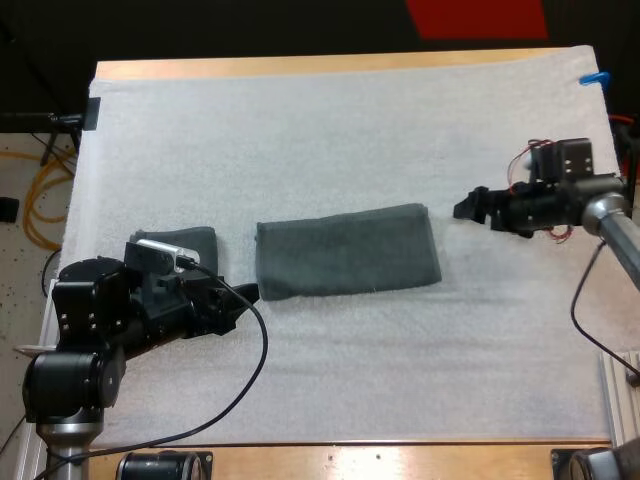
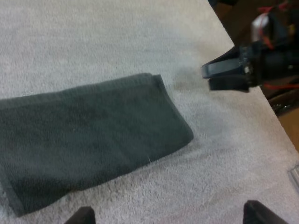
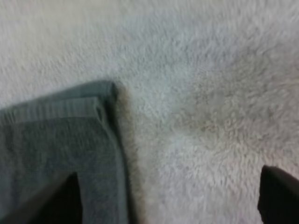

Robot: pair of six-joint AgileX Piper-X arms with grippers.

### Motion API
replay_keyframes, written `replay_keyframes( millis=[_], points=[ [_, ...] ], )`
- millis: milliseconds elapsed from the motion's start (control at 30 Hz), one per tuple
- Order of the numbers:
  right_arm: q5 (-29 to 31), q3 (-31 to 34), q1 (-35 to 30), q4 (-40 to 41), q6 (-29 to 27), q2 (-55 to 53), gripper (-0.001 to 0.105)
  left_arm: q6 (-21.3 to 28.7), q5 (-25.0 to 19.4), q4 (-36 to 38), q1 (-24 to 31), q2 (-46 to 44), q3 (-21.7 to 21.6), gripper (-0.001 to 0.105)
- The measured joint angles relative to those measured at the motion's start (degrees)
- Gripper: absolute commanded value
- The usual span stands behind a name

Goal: Pick towel from pile fold and stack

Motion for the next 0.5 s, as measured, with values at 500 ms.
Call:
replay_keyframes(
  millis=[500],
  points=[
    [-5.1,-2.9,11.6,-2.7,-0.2,8.2,0.074,-0.1,2.0,0.7,0.0,0.0,0.0,0.062]
  ],
)
